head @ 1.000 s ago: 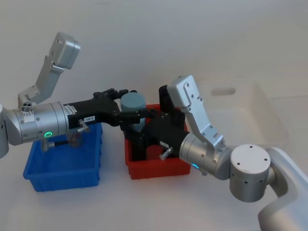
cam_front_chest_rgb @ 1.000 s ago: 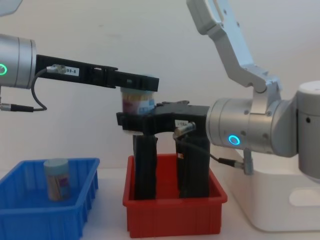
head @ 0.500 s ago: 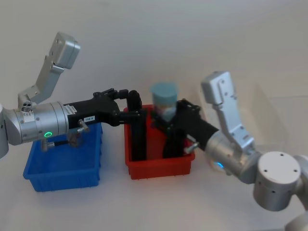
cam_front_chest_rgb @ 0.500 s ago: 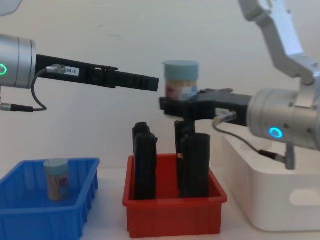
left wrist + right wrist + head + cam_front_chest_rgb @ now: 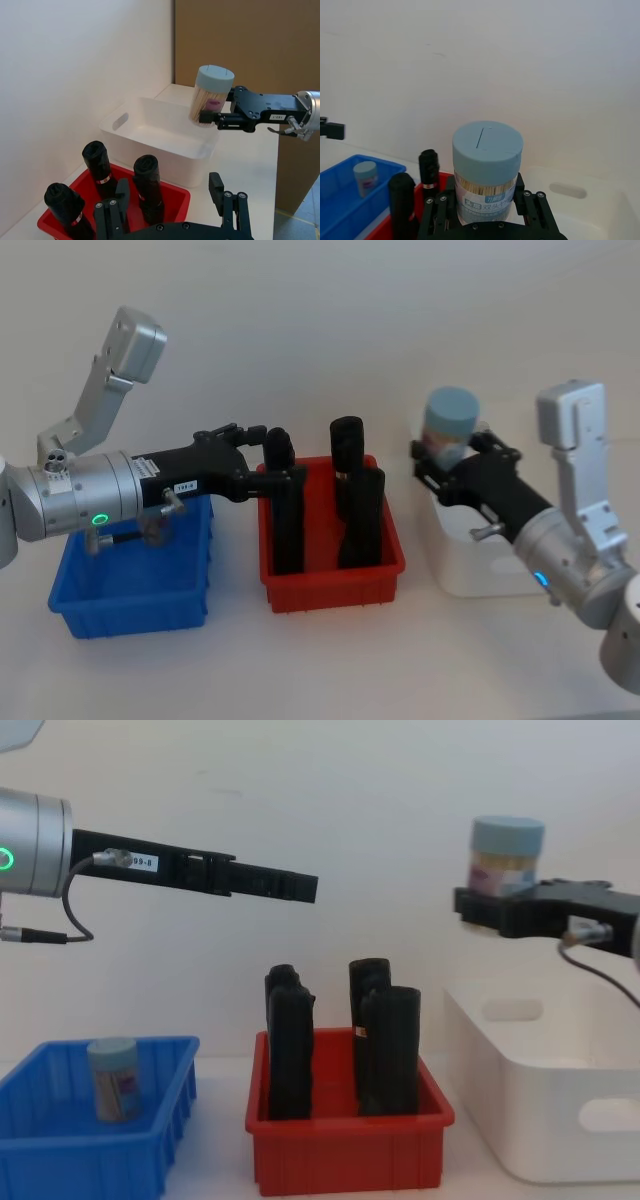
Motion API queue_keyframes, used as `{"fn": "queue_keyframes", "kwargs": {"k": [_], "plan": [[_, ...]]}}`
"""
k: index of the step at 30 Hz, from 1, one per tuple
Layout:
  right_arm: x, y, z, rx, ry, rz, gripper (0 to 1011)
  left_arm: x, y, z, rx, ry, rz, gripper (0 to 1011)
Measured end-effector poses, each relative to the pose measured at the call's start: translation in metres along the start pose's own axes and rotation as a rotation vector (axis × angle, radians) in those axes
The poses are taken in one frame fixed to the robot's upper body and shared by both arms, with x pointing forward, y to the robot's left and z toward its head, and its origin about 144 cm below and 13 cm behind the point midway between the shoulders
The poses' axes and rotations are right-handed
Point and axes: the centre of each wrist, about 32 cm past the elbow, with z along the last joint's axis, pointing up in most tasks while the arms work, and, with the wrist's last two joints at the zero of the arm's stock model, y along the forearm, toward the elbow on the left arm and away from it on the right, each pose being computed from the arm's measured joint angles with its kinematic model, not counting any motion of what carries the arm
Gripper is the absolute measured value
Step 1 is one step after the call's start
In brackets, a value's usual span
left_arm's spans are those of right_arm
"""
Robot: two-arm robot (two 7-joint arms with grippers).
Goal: Pick the cotton swabs from the blue box and place them into the white box.
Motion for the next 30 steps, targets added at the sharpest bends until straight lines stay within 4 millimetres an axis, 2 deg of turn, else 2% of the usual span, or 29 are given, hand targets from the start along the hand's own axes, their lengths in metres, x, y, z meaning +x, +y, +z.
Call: {"fn": "queue_keyframes", "kwargs": {"k": [11,21,30], "plan": [[0.030,-0.006,-0.016,-0.047,0.033,-0.144,652,0.000,0.000,0.000,0.000,0.000,0.000,1004],[0.055,0.006,-0.040,-0.131,0.066,-0.200,652,0.000,0.000,0.000,0.000,0.000,0.000,1004],[0.065,0.017,-0.056,-0.187,0.084,-0.181,652,0.000,0.000,0.000,0.000,0.000,0.000,1004]]}}
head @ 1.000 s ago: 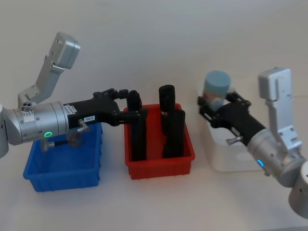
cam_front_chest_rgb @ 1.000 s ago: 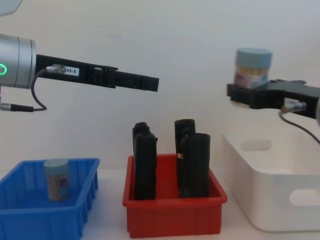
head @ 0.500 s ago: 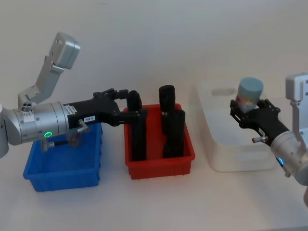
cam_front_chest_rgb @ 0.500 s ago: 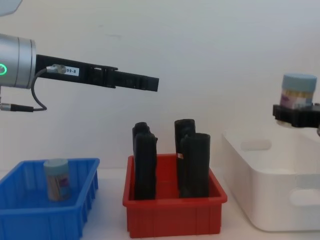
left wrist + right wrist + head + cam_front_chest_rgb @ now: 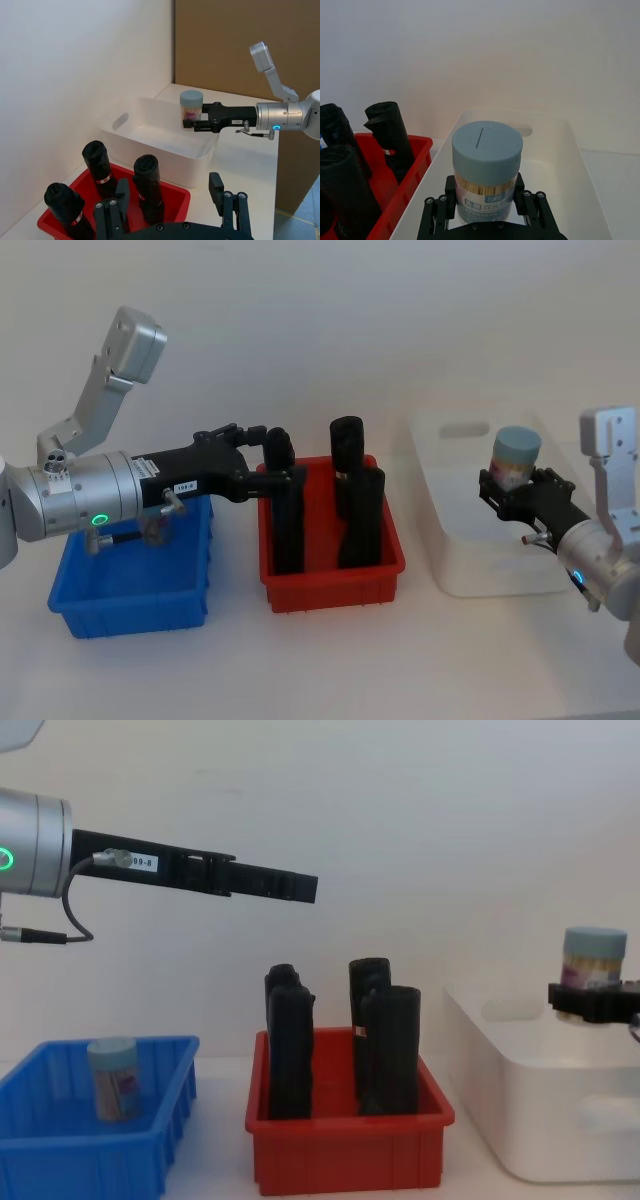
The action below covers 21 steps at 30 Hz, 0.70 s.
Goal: Pick the cotton swabs from the blue box and place them into the white box.
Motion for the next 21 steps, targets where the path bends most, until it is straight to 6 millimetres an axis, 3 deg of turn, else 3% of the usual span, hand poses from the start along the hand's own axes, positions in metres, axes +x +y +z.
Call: {"fn": "queue_keyframes", "kwargs": {"k": [12,21], "plan": [[0.002,0.012,-0.007,-0.035,0.002,0.036,653,0.000,0.000,0.000,0.000,0.000,0.000,1004],[0.002,0.016,-0.010,-0.037,0.003,0.055,898,0.000,0.000,0.000,0.000,0.000,0.000,1004]]}}
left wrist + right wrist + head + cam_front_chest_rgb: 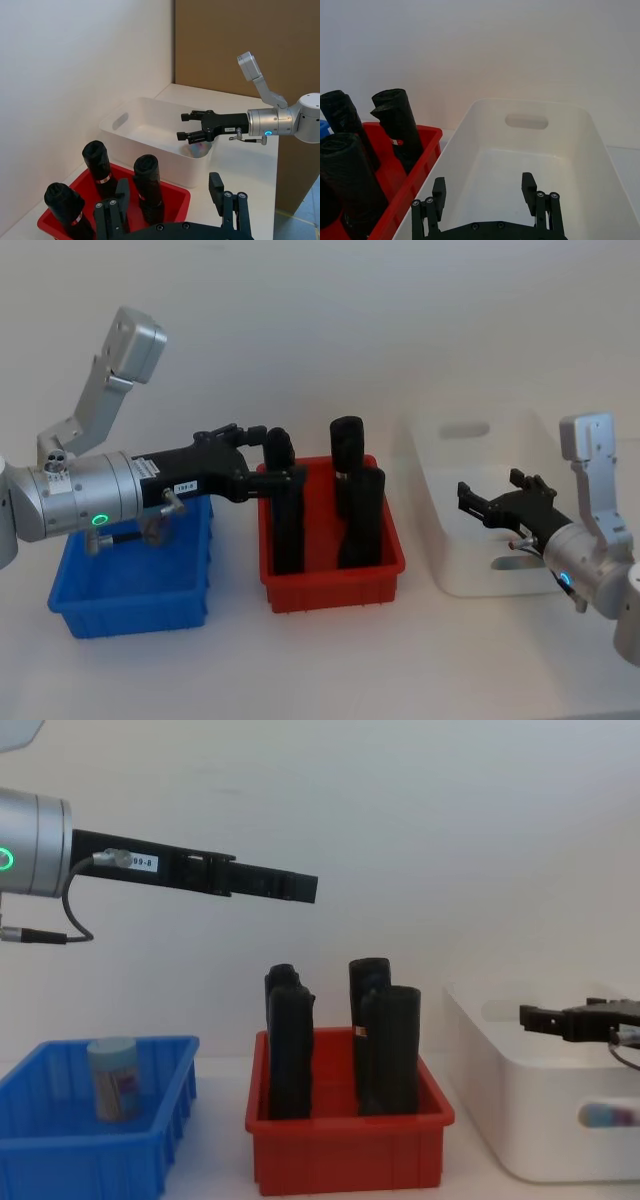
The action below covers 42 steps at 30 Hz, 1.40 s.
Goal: Pick the cotton swabs from the blue box and place them into the white box.
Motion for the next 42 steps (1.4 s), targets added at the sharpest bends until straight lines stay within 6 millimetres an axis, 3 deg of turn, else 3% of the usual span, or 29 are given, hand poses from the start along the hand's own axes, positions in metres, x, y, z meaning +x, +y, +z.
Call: {"fn": "queue_keyframes", "kwargs": {"k": [4,29,42], "plan": [[0.000,0.001,-0.001,0.004,0.000,0.004,1001,0.000,0.000,0.000,0.000,0.000,0.000,1004],[0.000,-0.017,0.011,0.195,-0.026,-0.045,1002,0.000,0.000,0.000,0.000,0.000,0.000,1004],[-0.004,-0.027,0.008,0.196,-0.030,-0.041,1001,-0.007,-0.004,-0.007,0.002,-0.014,0.036,1004]]}}
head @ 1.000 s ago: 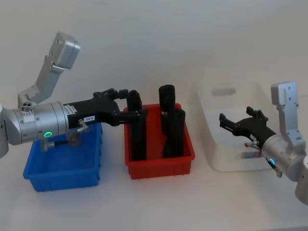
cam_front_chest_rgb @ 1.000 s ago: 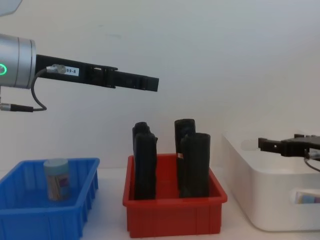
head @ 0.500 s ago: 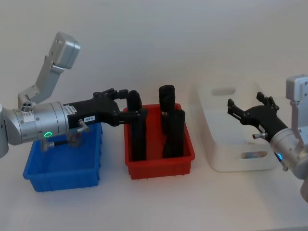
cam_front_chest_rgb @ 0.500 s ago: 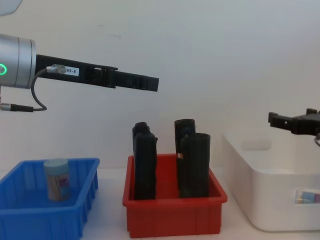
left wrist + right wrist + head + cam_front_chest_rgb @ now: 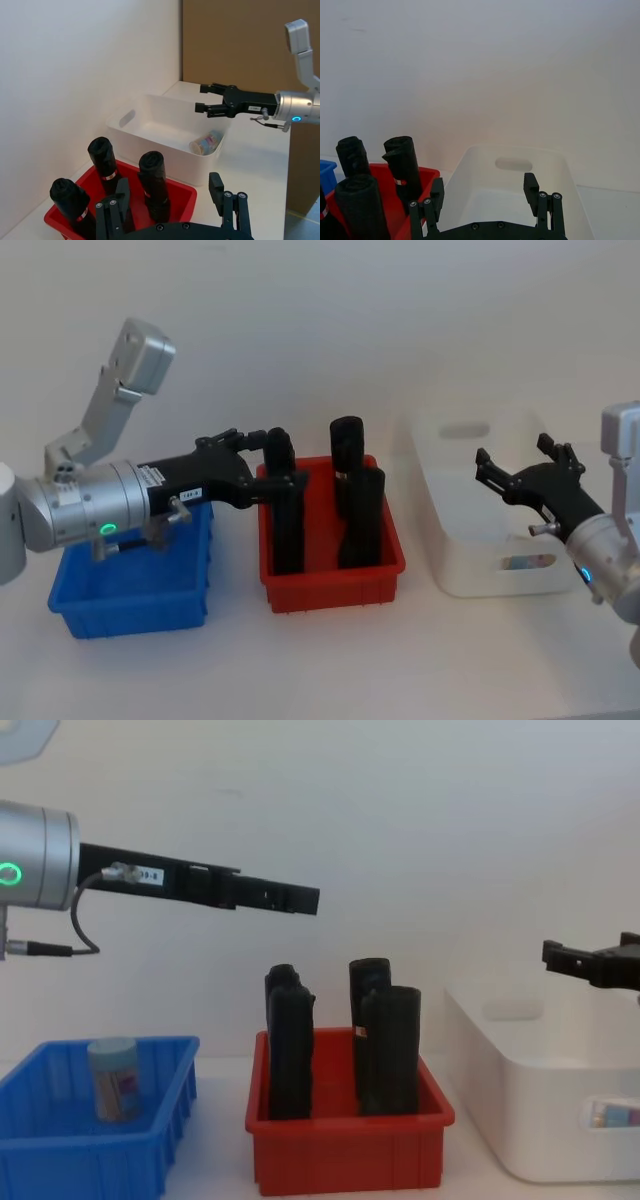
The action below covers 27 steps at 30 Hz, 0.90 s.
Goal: Pick the cotton swabs from the blue box and place them into the white box.
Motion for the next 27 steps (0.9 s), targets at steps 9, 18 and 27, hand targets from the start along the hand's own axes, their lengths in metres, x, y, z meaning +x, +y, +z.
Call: {"fn": "queue_keyframes", "kwargs": {"k": [9,18,27], "plan": [[-0.010,-0.023,-0.001,-0.004,-0.005,0.012,1001,-0.018,-0.008,-0.016,-0.002,-0.038,0.082,1004],[-0.020,-0.045,0.000,-0.006,-0.008,0.025,1001,-0.036,-0.015,-0.031,-0.013,-0.072,0.163,1004],[-0.032,-0.069,0.003,-0.008,-0.008,0.044,1001,-0.056,-0.022,-0.046,-0.032,-0.102,0.241,1004]]}}
